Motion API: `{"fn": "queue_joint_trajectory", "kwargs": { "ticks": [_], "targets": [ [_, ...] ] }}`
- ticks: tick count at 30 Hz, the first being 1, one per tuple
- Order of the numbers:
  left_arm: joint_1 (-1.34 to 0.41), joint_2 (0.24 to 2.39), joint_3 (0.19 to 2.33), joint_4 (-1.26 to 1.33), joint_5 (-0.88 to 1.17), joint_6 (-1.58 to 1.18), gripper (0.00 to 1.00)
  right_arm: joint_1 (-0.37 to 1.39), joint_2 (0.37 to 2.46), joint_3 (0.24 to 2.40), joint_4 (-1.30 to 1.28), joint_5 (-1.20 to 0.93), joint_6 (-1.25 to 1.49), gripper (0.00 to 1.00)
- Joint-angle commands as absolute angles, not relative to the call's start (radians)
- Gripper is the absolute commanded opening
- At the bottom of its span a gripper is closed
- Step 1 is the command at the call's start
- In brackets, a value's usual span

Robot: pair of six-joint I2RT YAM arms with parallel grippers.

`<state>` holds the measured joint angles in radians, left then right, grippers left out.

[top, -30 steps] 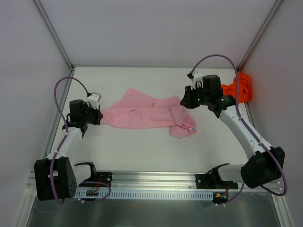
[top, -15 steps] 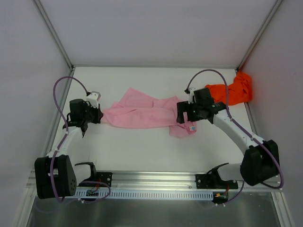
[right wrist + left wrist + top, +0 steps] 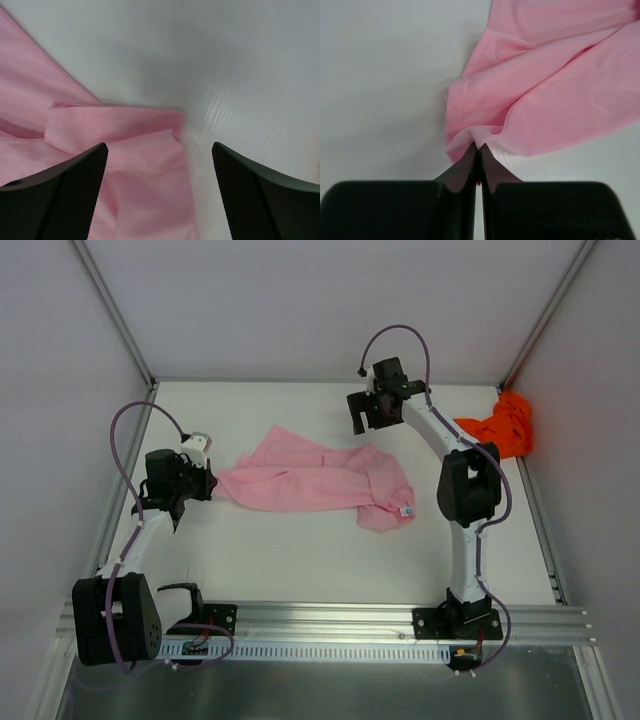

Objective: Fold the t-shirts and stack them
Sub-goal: Flatten out the tshirt

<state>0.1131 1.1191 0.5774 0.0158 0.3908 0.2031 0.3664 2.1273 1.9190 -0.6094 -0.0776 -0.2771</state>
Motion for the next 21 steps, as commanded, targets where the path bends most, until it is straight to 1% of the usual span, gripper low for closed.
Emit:
{"fn": "queue_joint_trajectory", "kwargs": {
  "ticks": [1, 5, 10, 12, 13, 15, 16, 18, 19, 21],
  "targets": [
    [0.121, 1.101, 0.594, 0.029, 0.377, 0.221, 0.0, 0.365, 2.18, 1.941, -0.723, -0.006, -0.296, 0.88],
    [0.121, 1.114, 0.594, 0.035, 0.391, 0.221, 0.0, 0.364, 2.22, 1.913, -0.704, -0.023, -0.293, 0.83],
    [0.123, 1.129, 0.595, 0.035, 0.399, 0.218, 0.0, 0.359, 2.258, 1.907, -0.667, -0.081, -0.273, 0.73],
    [0.123, 1.131, 0.595, 0.035, 0.4, 0.216, 0.0, 0.359, 2.275, 1.914, -0.66, -0.097, -0.268, 0.66],
    [0.123, 1.131, 0.594, 0.031, 0.399, 0.216, 0.0, 0.359, 2.286, 1.919, -0.663, -0.098, -0.262, 0.6],
    [0.123, 1.126, 0.592, 0.029, 0.391, 0.221, 0.0, 0.359, 2.289, 1.91, -0.663, -0.104, -0.261, 0.55],
    [0.123, 1.126, 0.591, 0.029, 0.391, 0.221, 0.0, 0.357, 2.289, 1.893, -0.655, -0.106, -0.259, 0.49],
    [0.123, 1.121, 0.589, 0.032, 0.391, 0.219, 0.0, 0.356, 2.287, 1.876, -0.646, -0.11, -0.261, 0.41],
    [0.121, 1.123, 0.591, 0.032, 0.391, 0.219, 0.0, 0.354, 2.287, 1.864, -0.637, -0.112, -0.264, 0.29],
    [0.121, 1.124, 0.589, 0.031, 0.39, 0.219, 0.0, 0.354, 2.284, 1.855, -0.624, -0.117, -0.265, 0.14]
  ]
}}
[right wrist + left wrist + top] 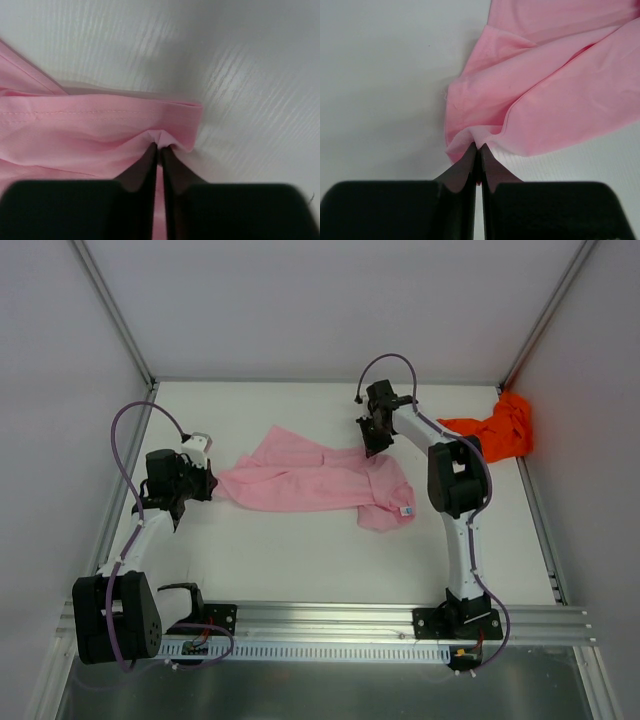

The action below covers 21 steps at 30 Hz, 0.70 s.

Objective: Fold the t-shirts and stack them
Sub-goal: Flatten out the tshirt

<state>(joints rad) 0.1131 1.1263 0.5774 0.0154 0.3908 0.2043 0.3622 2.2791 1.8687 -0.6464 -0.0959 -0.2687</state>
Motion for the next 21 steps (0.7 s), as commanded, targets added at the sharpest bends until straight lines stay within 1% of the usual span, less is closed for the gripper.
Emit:
{"fn": "queue_joint_trajectory", "kwargs": {
  "ticks": [1, 4, 8, 9, 11, 17, 20, 21],
  "targets": [
    [0.123, 1.124, 0.591, 0.031, 0.391, 0.216, 0.0, 0.354, 2.281, 1.853, -0.611, -0.117, -0.265, 0.01],
    [0.121, 1.12, 0.592, 0.026, 0.391, 0.213, 0.0, 0.353, 2.224, 1.797, -0.543, -0.118, -0.256, 0.01],
    [0.123, 1.098, 0.617, 0.012, 0.403, 0.218, 0.0, 0.344, 2.083, 1.731, -0.443, -0.182, -0.25, 0.01],
    [0.123, 1.094, 0.627, 0.005, 0.406, 0.218, 0.0, 0.339, 2.021, 1.721, -0.411, -0.199, -0.247, 0.01],
    [0.123, 1.08, 0.656, -0.023, 0.443, 0.212, 0.0, 0.337, 1.964, 1.718, -0.402, -0.231, -0.245, 0.01],
    [0.121, 1.065, 0.819, -0.015, 0.537, 0.16, 0.0, 0.337, 1.724, 1.687, -0.356, -0.287, -0.261, 0.01],
    [0.12, 1.062, 0.967, -0.017, 0.612, 0.117, 0.0, 0.337, 1.617, 1.69, -0.351, -0.275, -0.284, 0.01],
    [0.12, 1.052, 0.988, -0.006, 0.635, 0.104, 0.0, 0.337, 1.591, 1.692, -0.347, -0.272, -0.29, 0.01]
  ]
}}
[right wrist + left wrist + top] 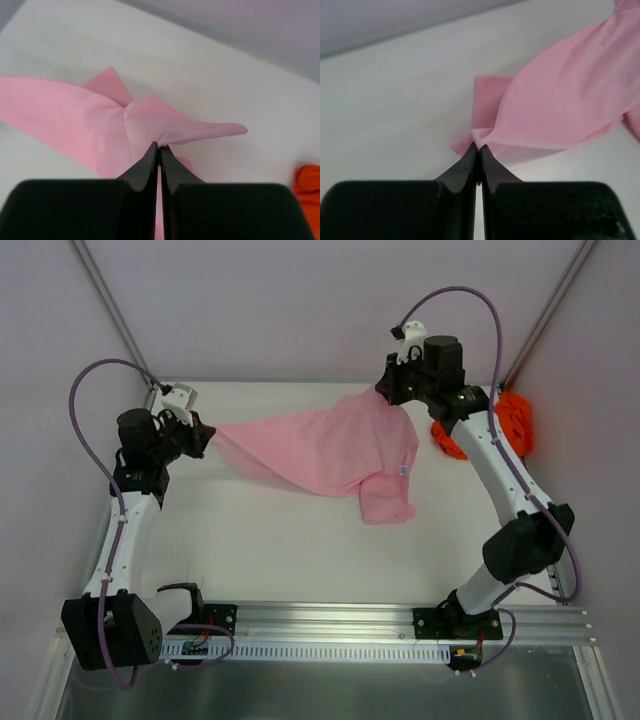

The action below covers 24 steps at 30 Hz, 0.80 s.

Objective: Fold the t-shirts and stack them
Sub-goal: Flatten out the tshirt

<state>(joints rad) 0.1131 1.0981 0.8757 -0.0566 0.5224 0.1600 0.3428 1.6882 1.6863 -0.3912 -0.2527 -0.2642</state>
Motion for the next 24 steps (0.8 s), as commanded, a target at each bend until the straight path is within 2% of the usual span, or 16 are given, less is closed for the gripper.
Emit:
{"fn": "queue_joint_trajectory", "kwargs": {
  "ticks": [1, 5, 11, 19, 24],
  "targets": [
    [0.12, 1.043, 1.006, 0.006, 0.685, 0.091, 0.0, 0.337, 1.562, 1.692, -0.341, -0.268, -0.305, 0.01],
    [0.114, 0.999, 1.153, 0.126, 0.689, 0.043, 0.0, 0.337, 1.434, 1.735, -0.324, -0.249, -0.336, 0.01],
    [0.114, 1.091, 1.573, -0.057, 0.617, 0.034, 0.0, 0.336, 1.401, 2.032, -0.446, -0.242, -0.399, 0.01],
    [0.114, 1.039, 1.785, -0.17, 0.571, 0.032, 0.0, 0.337, 1.261, 2.128, -0.457, -0.285, -0.42, 0.01],
    [0.114, 0.944, 1.793, -0.258, 0.539, -0.069, 0.0, 0.336, 1.177, 2.118, -0.505, -0.316, -0.373, 0.01]
  ]
}}
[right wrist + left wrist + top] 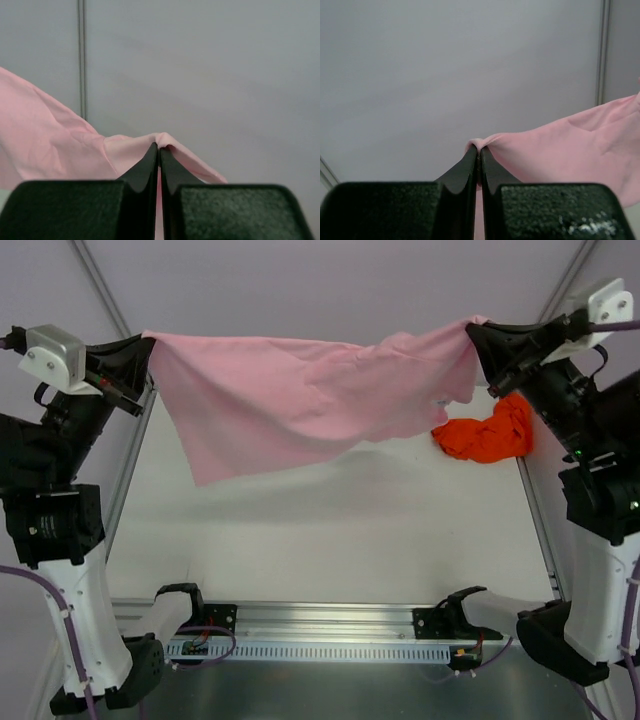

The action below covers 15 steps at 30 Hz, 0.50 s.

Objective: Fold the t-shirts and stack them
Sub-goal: Flatten out the tshirt

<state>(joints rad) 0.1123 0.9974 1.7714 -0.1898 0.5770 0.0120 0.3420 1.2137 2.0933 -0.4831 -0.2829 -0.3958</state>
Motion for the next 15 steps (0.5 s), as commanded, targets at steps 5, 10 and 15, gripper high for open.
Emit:
{"fn": "queue_joint_trajectory", "kwargs": {
  "ticks": [5, 10, 15],
  "targets": [
    [0.114, 0.847, 1.793, -0.396, 0.416, -0.173, 0.0, 0.337, 1.132, 2.117, -0.6, -0.324, -0.327, 0.01],
    [0.114, 0.847, 1.624, -0.492, 0.302, -0.176, 0.0, 0.337, 1.128, 1.982, -0.65, -0.276, -0.29, 0.01],
    [0.114, 0.906, 1.352, -0.395, 0.353, -0.251, 0.0, 0.337, 1.163, 1.633, -0.5, -0.278, -0.21, 0.01]
  ]
}}
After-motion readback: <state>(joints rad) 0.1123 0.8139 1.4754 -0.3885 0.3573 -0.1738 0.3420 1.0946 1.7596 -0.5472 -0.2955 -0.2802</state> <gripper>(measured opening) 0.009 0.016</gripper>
